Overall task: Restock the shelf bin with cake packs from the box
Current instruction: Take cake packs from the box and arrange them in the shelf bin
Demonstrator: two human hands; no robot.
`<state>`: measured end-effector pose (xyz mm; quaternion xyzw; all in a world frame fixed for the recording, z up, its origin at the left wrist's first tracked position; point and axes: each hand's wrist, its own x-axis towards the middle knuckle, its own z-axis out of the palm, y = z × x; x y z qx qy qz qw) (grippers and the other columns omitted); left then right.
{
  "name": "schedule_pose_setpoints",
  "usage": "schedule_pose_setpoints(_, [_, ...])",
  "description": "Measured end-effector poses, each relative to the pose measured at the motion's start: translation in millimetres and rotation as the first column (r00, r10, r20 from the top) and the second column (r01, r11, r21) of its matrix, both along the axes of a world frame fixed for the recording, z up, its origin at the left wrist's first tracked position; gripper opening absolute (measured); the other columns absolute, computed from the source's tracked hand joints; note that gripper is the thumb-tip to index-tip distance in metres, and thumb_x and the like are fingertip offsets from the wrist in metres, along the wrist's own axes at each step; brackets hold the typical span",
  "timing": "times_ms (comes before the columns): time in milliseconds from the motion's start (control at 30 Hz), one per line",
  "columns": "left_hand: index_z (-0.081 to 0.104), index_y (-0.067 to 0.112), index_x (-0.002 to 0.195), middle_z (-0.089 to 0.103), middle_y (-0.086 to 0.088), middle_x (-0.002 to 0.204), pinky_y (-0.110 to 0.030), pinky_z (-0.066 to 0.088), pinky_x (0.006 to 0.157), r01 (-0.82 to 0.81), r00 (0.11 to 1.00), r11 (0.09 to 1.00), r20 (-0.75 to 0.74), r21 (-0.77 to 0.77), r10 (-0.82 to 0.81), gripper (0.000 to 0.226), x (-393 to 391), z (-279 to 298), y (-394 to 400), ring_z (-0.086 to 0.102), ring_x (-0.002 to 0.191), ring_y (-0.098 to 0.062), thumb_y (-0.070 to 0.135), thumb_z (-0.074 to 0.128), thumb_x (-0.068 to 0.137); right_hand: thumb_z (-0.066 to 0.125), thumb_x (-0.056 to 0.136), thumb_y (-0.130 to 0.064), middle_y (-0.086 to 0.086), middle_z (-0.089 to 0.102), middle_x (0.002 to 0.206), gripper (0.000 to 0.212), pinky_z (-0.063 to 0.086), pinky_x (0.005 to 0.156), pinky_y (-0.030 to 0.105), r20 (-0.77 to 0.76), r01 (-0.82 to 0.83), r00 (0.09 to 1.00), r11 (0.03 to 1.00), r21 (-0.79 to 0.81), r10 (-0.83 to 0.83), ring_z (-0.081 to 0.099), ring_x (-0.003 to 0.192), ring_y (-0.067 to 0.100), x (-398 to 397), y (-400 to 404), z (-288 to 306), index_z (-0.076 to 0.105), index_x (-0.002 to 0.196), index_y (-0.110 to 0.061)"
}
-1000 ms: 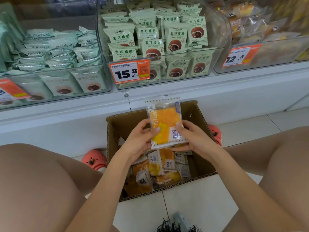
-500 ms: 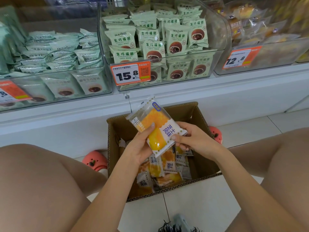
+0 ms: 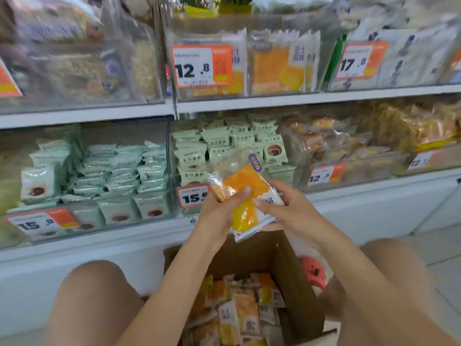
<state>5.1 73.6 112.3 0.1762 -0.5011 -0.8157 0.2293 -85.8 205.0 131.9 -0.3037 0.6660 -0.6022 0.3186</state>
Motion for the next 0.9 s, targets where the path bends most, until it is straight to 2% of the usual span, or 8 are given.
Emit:
schedule_pose_setpoints(133, [0.055, 0.019, 0.107, 0.062, 0.002, 0.108, -0.030, 0.051, 0.078, -0.262, 0.963, 0.806, -0.084, -0.531, 0.258, 0.033, -31, 91, -24, 0.061, 0.097, -0.014, 0.039, 0.068, 0.084, 0.072, 0.080, -0.020, -0.005, 0.067, 0.087, 0.032, 0.059, 0.060, 0.032, -0.187, 0.147, 0.969, 0.985, -0.093, -0.163, 0.068, 0.082, 0.011, -40, 12, 108, 0.063, 0.110, -0.020])
schedule_pose_setpoints(200, [0.053, 0.020, 0.107, 0.057, 0.002, 0.106, -0.026, 0.046, 0.076, -0.406, 0.903, 0.465, -0.269, -0.787, 0.334, 0.026, -48, 135, -43, 0.056, 0.097, -0.013, 0.040, 0.058, 0.091, 0.071, 0.082, -0.022, -0.004, 0.064, 0.083, 0.027, 0.058, 0.056, 0.029, -0.303, 0.226, 0.913, 0.958, -0.177, -0.272, 0.066, 0.081, 0.015, -60, 14, 168, 0.063, 0.107, -0.016])
schedule_pose_setpoints(300, [0.057, 0.010, 0.107, 0.059, -0.007, 0.103, -0.037, 0.044, 0.081, -0.387, 0.832, -0.237, -0.449, -0.891, 0.326, 0.035, -79, 193, -65, 0.053, 0.099, -0.025, 0.038, 0.043, 0.092, 0.069, 0.085, -0.018, -0.007, 0.058, 0.089, 0.037, 0.056, 0.046, 0.025, -0.472, 0.361, 0.751, 0.886, -0.292, -0.461, 0.062, 0.073, 0.012, -96, 7, 247, 0.055, 0.119, -0.017])
schedule_pose_setpoints(400, [0.061, 0.008, 0.106, 0.064, -0.010, 0.105, -0.038, 0.039, 0.084, -0.214, 0.831, -0.570, -0.454, -0.793, 0.320, 0.048, -117, 225, -81, 0.058, 0.103, -0.028, 0.044, 0.033, 0.090, 0.072, 0.081, -0.019, 0.006, 0.057, 0.123, 0.052, 0.056, 0.063, 0.028, -0.779, 0.481, 0.402, 0.835, -0.267, -0.481, 0.064, 0.092, 0.027, -139, -16, 297, 0.053, 0.129, -0.016])
schedule_pose_setpoints(467, [0.052, 0.013, 0.128, 0.055, -0.006, 0.133, -0.037, 0.034, 0.097, 0.023, 0.861, -0.603, -0.291, -0.798, 0.418, 0.053, -135, 225, -89, 0.049, 0.122, -0.023, 0.049, 0.028, 0.097, 0.069, 0.082, -0.021, 0.014, 0.058, 0.127, 0.050, 0.044, 0.084, 0.033, -0.936, 0.578, 0.144, 0.795, -0.185, -0.322, 0.057, 0.110, 0.032, -159, -36, 312, 0.054, 0.128, -0.012])
schedule_pose_setpoints(533, [0.042, 0.019, 0.137, 0.047, -0.001, 0.141, -0.033, 0.041, 0.086, 0.164, 0.831, -0.597, -0.217, -0.785, 0.513, 0.055, -146, 214, -97, 0.053, 0.117, -0.020, 0.052, 0.021, 0.099, 0.059, 0.087, -0.021, 0.020, 0.061, 0.117, 0.037, 0.041, 0.077, 0.037, -0.976, 0.628, 0.065, 0.769, -0.120, -0.206, 0.058, 0.105, 0.037, -169, -56, 319, 0.056, 0.122, -0.009])
schedule_pose_setpoints(733, [0.069, 0.017, 0.089, 0.069, -0.001, 0.089, -0.026, 0.044, 0.054, -0.052, 0.741, -0.728, -0.515, -0.683, 0.430, 0.053, -161, 199, -111, 0.064, 0.068, -0.018, 0.052, 0.029, 0.092, 0.050, 0.088, -0.010, 0.018, 0.059, 0.098, 0.020, 0.040, 0.045, 0.026, -0.974, 0.717, 0.125, 0.661, 0.219, 0.187, 0.055, 0.064, 0.027, -181, -86, 308, 0.059, 0.104, 0.000])
schedule_pose_setpoints(900, [0.070, 0.014, 0.084, 0.070, -0.003, 0.085, -0.026, 0.046, 0.055, -0.141, 0.726, -0.733, -0.573, -0.665, 0.379, 0.050, -167, 193, -115, 0.065, 0.065, -0.021, 0.050, 0.036, 0.090, 0.063, 0.082, -0.003, 0.012, 0.052, 0.085, 0.016, 0.038, 0.039, 0.025, -0.955, 0.725, 0.260, 0.624, 0.290, 0.142, 0.049, 0.047, 0.018, -190, -106, 306, 0.047, 0.086, -0.004])
